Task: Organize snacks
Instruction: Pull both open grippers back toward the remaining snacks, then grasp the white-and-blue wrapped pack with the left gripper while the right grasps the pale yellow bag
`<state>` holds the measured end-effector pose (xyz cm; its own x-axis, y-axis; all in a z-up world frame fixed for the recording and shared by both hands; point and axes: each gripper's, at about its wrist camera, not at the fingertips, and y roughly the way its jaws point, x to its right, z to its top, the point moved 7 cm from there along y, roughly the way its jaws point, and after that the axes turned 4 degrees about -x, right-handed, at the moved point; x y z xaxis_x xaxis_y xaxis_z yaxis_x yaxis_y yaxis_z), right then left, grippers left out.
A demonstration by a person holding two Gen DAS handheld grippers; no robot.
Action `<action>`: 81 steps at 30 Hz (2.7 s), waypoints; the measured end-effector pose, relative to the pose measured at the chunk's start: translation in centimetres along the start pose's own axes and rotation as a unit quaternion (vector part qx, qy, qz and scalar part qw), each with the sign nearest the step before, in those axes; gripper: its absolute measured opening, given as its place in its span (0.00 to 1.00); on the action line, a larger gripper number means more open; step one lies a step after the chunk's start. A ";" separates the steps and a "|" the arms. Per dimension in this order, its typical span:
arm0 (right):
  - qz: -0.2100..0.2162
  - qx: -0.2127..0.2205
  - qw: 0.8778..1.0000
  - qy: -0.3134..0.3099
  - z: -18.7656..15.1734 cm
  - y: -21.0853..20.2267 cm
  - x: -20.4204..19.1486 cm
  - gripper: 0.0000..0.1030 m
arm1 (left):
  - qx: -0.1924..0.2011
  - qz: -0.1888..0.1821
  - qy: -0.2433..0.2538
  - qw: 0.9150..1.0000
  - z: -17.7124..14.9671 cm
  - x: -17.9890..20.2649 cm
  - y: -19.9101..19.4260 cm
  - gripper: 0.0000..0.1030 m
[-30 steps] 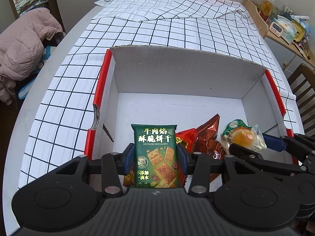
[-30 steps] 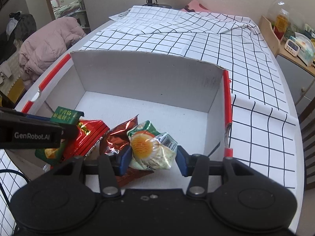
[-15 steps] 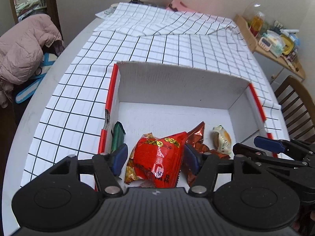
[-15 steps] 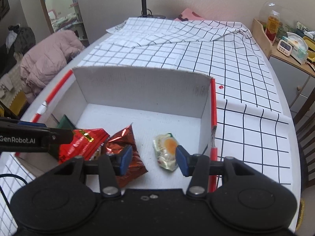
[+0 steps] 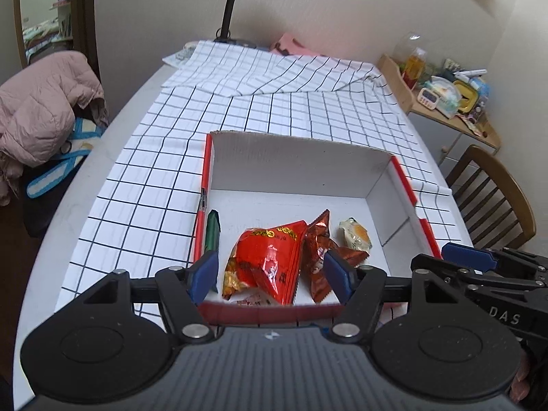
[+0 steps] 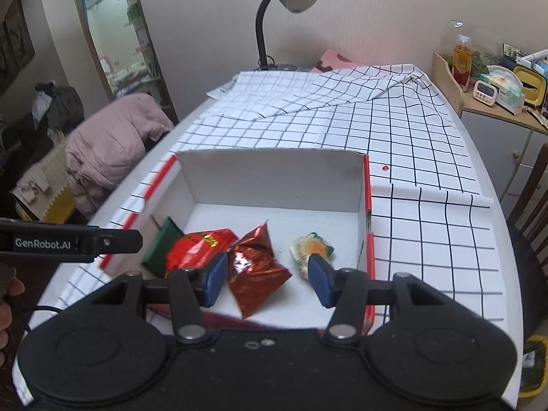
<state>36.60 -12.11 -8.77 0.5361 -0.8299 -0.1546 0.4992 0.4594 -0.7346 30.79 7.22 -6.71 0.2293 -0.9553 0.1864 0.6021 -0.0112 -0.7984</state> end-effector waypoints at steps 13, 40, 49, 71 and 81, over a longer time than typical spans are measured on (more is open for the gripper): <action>0.013 0.039 0.999 0.016 -3.2 -4.9 -1.6 0.57 | 0.029 -0.029 -0.009 0.999 -4.0 -1.3 -4.6 0.82; -0.009 -0.011 0.999 -0.041 -14.5 -4.3 -4.6 1.00 | -0.019 0.013 0.010 1.000 -12.8 -3.7 -0.2 0.96; -0.006 -0.053 0.998 -0.023 -16.8 -1.7 -3.2 1.00 | -0.055 0.046 0.003 0.997 -13.0 -3.7 3.9 0.96; 0.009 -0.112 0.989 -0.100 -17.6 3.3 -4.2 0.88 | -0.111 0.102 -0.033 0.988 -11.7 -3.8 9.8 0.95; 0.004 -0.120 0.984 -0.133 -18.0 3.9 -5.1 0.68 | -0.106 0.123 -0.030 0.986 -11.4 -3.7 9.9 0.79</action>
<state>23.57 -11.81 -22.74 0.7139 -0.7002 -0.0062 0.3359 0.3502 -0.8743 27.21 7.30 -21.78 0.3974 -0.9176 0.0019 0.3514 0.1503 -0.9241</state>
